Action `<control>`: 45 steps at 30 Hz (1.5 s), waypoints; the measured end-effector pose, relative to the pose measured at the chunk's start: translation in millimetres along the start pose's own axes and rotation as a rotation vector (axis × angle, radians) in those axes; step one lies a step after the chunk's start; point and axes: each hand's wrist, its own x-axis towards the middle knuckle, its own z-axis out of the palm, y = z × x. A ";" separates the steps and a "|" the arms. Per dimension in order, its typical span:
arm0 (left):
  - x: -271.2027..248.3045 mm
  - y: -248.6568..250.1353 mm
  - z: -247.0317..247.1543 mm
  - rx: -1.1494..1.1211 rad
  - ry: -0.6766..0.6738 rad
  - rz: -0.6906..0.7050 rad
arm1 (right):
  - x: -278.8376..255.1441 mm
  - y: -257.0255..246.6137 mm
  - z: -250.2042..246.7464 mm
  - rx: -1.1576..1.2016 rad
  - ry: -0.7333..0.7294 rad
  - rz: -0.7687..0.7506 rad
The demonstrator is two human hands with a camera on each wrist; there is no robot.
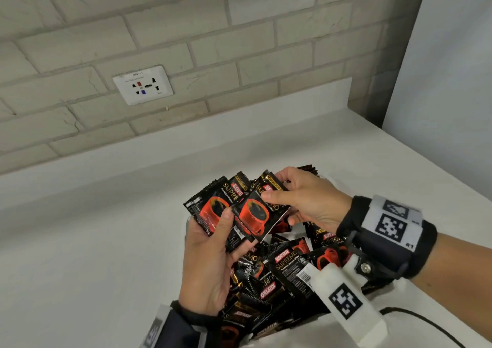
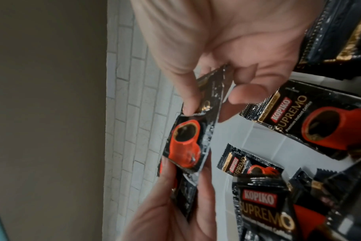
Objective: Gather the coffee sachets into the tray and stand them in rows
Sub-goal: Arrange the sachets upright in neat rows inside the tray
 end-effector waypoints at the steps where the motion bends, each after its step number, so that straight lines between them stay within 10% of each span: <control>1: -0.5 0.2 0.2 0.005 -0.008 0.011 | -0.6 0.7 0.4 -0.018 0.003 -0.016; 29: 9.5 12.5 -17.4 -0.083 0.067 0.186 | 8.4 -72.5 -29.3 -0.614 -0.113 -0.249; 37: 11.1 22.5 -27.5 -0.138 0.108 0.201 | 29.2 -47.0 1.5 -1.438 -0.171 -0.224; 45: 13.1 22.9 -31.1 -0.139 0.100 0.204 | 40.5 -22.5 21.5 -1.787 -0.269 -0.304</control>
